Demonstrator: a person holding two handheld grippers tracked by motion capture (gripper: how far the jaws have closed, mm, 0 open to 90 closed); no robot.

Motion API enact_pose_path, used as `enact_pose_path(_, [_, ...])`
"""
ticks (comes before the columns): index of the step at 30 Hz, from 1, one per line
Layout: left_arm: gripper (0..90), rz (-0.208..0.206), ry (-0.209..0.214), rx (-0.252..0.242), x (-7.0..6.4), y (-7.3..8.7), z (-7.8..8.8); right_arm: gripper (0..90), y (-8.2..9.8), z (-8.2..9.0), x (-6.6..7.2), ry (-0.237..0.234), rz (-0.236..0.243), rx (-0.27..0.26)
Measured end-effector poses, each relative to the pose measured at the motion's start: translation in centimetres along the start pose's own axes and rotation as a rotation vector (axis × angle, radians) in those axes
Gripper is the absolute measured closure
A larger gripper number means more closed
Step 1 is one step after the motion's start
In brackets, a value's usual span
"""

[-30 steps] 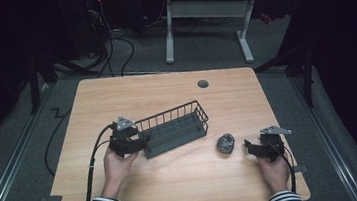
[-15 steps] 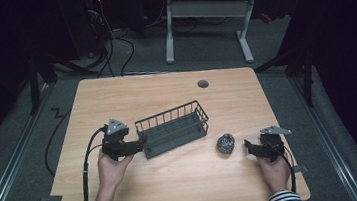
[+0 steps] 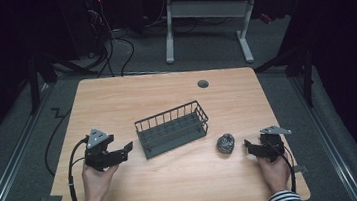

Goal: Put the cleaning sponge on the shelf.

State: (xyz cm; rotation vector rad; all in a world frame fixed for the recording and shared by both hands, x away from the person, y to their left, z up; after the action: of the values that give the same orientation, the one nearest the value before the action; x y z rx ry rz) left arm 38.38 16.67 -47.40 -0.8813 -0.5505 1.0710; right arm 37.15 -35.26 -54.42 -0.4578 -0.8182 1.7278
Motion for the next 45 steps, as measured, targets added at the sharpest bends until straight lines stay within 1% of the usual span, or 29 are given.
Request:
enact_pose_path(6, [24.2,-0.024,-0.08,0.073,1.6,2.4,-0.9,28.2,0.0,0.0,0.0,0.0,-0.003,0.0])
enact_pose_path(9, [24.7,-0.028,-0.106,0.105,2.3,3.6,-1.6,28.3,0.0,0.1,0.1,0.004,-0.006,0.001])
enact_pose_path(12, [24.9,-0.025,-0.129,0.121,2.7,4.5,-2.2,28.4,0.1,0.1,0.1,0.005,-0.008,0.0])
enact_pose_path(16, [25.2,-0.027,-0.149,0.132,2.9,5.2,-2.7,29.2,0.1,0.1,0.1,-0.001,-0.001,0.006])
enact_pose_path(18, [25.2,-0.025,-0.154,0.132,2.9,5.5,-3.0,32.0,0.1,0.3,0.2,-0.007,0.0,0.011])
enact_pose_path(19, [25.2,-0.025,-0.155,0.136,2.9,5.7,-3.1,33.5,0.1,0.3,0.2,-0.01,0.004,0.014])
enact_pose_path(22, [24.8,-0.027,-0.16,0.156,3.0,6.1,-3.5,33.7,0.1,0.5,0.4,-0.017,0.029,0.02])
enact_pose_path(23, [24.8,-0.03,-0.164,0.168,3.0,6.2,-3.6,33.6,0.1,0.7,0.5,-0.023,0.033,0.019])
enact_pose_path(25, [24.2,-0.038,-0.178,0.177,3.0,6.3,-3.8,33.7,0.1,1.1,0.8,-0.04,0.034,0.006])
enact_pose_path(27, [24.3,-0.028,-0.172,0.168,3.0,6.4,-3.8,33.5,0.1,1.4,1.0,-0.056,0.04,-0.008])
enact_pose_path(30, [24.4,-0.02,-0.179,0.153,2.9,6.6,-3.8,33.0,0.1,1.9,1.5,-0.078,0.052,-0.017])
enact_pose_path(31, [24.3,-0.02,-0.181,0.155,2.9,6.6,-3.8,32.7,0.1,2.0,1.7,-0.089,0.057,-0.022])
enact_pose_path(32, [24.0,-0.016,-0.184,0.154,2.9,6.6,-3.8,32.6,0.2,2.2,1.9,-0.112,0.066,-0.029])
enact_pose_path(35, [23.1,-0.014,-0.194,0.155,2.7,6.6,-3.7,31.7,0.4,2.6,2.8,-0.129,0.115,-0.026])
enact_pose_path(37, [22.6,-0.014,-0.196,0.155,2.6,6.7,-3.7,30.4,0.4,2.9,3.4,-0.156,0.14,-0.032])
enact_pose_path(41, [21.6,-0.015,-0.195,0.157,2.6,6.7,-3.7,26.7,0.3,3.2,4.8,-0.216,0.148,-0.038])
enact_pose_path(45, [21.0,-0.016,-0.193,0.161,2.5,6.7,-3.7,24.7,-0.3,3.1,6.1,-0.255,0.17,-0.036])
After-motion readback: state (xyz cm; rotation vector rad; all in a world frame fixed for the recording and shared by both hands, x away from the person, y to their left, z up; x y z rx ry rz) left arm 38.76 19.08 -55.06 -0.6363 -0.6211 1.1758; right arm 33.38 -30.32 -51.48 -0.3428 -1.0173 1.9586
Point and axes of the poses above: each handheld gripper's, and its own axes: z roughly backward along the jaws, y roughly out of its underside, x roughly to its left, the point moved 2 cm from there along -z, roughly forward along the jaws, and after that the axes turned 10 degrees about -y, right-handed, at the moved point
